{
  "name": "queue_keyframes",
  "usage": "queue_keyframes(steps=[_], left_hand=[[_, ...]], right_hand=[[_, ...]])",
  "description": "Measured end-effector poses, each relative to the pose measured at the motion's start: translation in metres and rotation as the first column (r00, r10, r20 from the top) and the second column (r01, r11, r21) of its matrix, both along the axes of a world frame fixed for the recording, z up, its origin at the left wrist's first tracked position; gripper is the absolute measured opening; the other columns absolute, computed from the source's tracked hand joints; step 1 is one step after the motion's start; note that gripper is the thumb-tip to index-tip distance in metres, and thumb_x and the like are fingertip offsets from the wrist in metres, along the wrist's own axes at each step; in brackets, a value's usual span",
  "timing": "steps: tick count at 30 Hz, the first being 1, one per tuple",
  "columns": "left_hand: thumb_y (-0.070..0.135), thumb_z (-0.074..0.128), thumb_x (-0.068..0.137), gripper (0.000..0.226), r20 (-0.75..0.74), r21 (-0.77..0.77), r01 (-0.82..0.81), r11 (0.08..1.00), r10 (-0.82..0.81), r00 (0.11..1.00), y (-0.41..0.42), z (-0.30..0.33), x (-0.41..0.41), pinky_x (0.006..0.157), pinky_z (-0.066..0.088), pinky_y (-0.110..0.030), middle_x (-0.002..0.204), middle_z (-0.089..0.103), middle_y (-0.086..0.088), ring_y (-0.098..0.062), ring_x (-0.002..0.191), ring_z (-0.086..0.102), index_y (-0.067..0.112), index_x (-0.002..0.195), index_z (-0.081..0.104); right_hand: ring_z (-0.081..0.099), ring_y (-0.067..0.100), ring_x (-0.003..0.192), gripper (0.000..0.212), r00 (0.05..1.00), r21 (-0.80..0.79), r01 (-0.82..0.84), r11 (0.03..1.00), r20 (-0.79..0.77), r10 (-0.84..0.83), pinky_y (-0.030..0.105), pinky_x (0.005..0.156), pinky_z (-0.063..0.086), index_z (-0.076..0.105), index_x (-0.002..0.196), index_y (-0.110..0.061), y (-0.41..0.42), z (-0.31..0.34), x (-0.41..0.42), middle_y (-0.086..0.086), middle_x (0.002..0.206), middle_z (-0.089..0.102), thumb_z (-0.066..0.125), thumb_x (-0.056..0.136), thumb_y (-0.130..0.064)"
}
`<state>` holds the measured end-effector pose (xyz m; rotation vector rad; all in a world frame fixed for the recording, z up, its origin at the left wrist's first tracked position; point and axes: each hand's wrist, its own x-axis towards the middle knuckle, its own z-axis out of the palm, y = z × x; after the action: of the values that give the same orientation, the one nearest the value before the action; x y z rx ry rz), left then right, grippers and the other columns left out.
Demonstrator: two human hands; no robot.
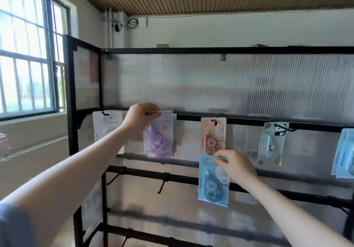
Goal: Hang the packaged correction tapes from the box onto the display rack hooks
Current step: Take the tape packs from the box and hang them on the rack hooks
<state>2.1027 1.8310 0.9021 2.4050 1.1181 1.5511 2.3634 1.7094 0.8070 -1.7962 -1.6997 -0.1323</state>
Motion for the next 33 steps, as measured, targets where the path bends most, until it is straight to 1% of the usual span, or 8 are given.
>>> queue_keyframes(steps=[5, 8, 12, 18, 22, 27, 30, 33], left_hand=[[0.020, 0.070, 0.082, 0.016, -0.006, -0.066, 0.021, 0.998, -0.021, 1.000, 0.014, -0.009, 0.001, 0.068, 0.041, -0.012, 0.088, 0.066, 0.005, -0.010, 0.081, 0.060, 0.011, 0.095, 0.072], [0.018, 0.065, 0.086, 0.013, 0.019, -0.099, 0.066, 0.993, -0.064, 0.998, 0.018, -0.014, 0.002, 0.073, 0.045, -0.021, 0.089, 0.067, 0.002, -0.013, 0.082, 0.060, 0.011, 0.095, 0.071], [0.012, 0.054, 0.092, 0.012, 0.044, -0.157, 0.148, 0.976, -0.142, 0.989, 0.020, -0.016, 0.003, 0.066, 0.042, -0.017, 0.082, 0.061, 0.009, -0.009, 0.075, 0.054, 0.015, 0.098, 0.064], [0.005, 0.053, 0.092, 0.015, 0.100, -0.260, 0.225, 0.939, -0.206, 0.973, 0.031, -0.015, -0.002, 0.074, 0.045, -0.023, 0.082, 0.062, 0.006, -0.009, 0.075, 0.055, 0.011, 0.100, 0.064], [-0.003, 0.051, 0.090, 0.024, -0.019, -0.191, 0.128, 0.973, -0.134, 0.991, 0.040, -0.021, 0.003, 0.085, 0.044, -0.030, 0.093, 0.065, -0.004, -0.018, 0.090, 0.058, 0.006, 0.106, 0.066], [-0.004, 0.048, 0.087, 0.033, -0.077, -0.024, -0.034, 0.999, 0.032, 0.997, 0.046, -0.024, 0.010, 0.081, 0.037, -0.028, 0.106, 0.061, -0.013, -0.028, 0.100, 0.055, 0.008, 0.111, 0.067], [-0.003, 0.055, 0.083, 0.031, -0.004, 0.049, -0.110, 0.993, 0.110, 0.994, 0.044, -0.027, 0.013, 0.078, 0.035, -0.026, 0.106, 0.059, -0.016, -0.032, 0.100, 0.053, 0.009, 0.108, 0.069], [-0.006, 0.054, 0.079, 0.036, 0.061, 0.095, -0.135, 0.986, 0.130, 0.990, 0.046, -0.033, 0.013, 0.086, 0.043, -0.038, 0.107, 0.058, -0.019, -0.036, 0.099, 0.054, 0.009, 0.108, 0.068]], right_hand=[[0.060, 0.010, 0.078, 0.014, 1.000, 0.010, 0.014, 1.000, 0.001, -0.014, 0.030, 0.067, 0.049, 0.069, 0.093, -0.024, -0.001, 0.004, 0.005, -0.008, 0.088, 0.069, 0.056, 0.091, -0.028], [0.060, 0.010, 0.080, 0.015, 1.000, 0.003, 0.013, 1.000, 0.011, -0.013, 0.028, 0.067, 0.047, 0.069, 0.095, -0.021, -0.003, 0.002, 0.006, -0.008, 0.091, 0.069, 0.056, 0.092, -0.027], [0.060, 0.010, 0.082, 0.016, 1.000, 0.001, 0.026, 1.000, 0.015, -0.026, 0.027, 0.068, 0.048, 0.069, 0.100, -0.021, -0.005, 0.001, 0.010, -0.008, 0.095, 0.069, 0.056, 0.092, -0.026], [0.061, 0.013, 0.085, 0.017, 0.999, -0.004, 0.044, 0.999, 0.001, -0.044, 0.031, 0.074, 0.050, 0.070, 0.100, -0.018, -0.007, -0.004, 0.014, -0.006, 0.096, 0.069, 0.056, 0.092, -0.025], [0.061, 0.013, 0.086, 0.016, 0.998, -0.014, 0.056, 0.998, -0.003, -0.056, 0.030, 0.072, 0.049, 0.070, 0.097, -0.018, -0.007, -0.007, 0.017, -0.007, 0.094, 0.069, 0.056, 0.092, -0.024], [0.059, 0.012, 0.075, 0.015, 0.994, -0.021, 0.111, 0.994, -0.010, -0.111, 0.025, 0.057, 0.040, 0.068, 0.092, -0.021, -0.013, -0.007, 0.025, -0.007, 0.085, 0.068, 0.054, 0.093, -0.027], [0.055, 0.009, 0.065, 0.015, 0.990, -0.012, 0.141, 0.990, -0.015, -0.142, 0.026, 0.053, 0.037, 0.066, 0.088, -0.022, -0.023, -0.006, 0.031, -0.008, 0.077, 0.064, 0.054, 0.093, -0.027], [0.060, 0.013, 0.070, 0.015, 0.985, -0.008, 0.168, 0.986, -0.033, -0.168, 0.028, 0.056, 0.040, 0.065, 0.087, -0.021, -0.036, -0.007, 0.036, -0.006, 0.079, 0.066, 0.054, 0.093, -0.027]])
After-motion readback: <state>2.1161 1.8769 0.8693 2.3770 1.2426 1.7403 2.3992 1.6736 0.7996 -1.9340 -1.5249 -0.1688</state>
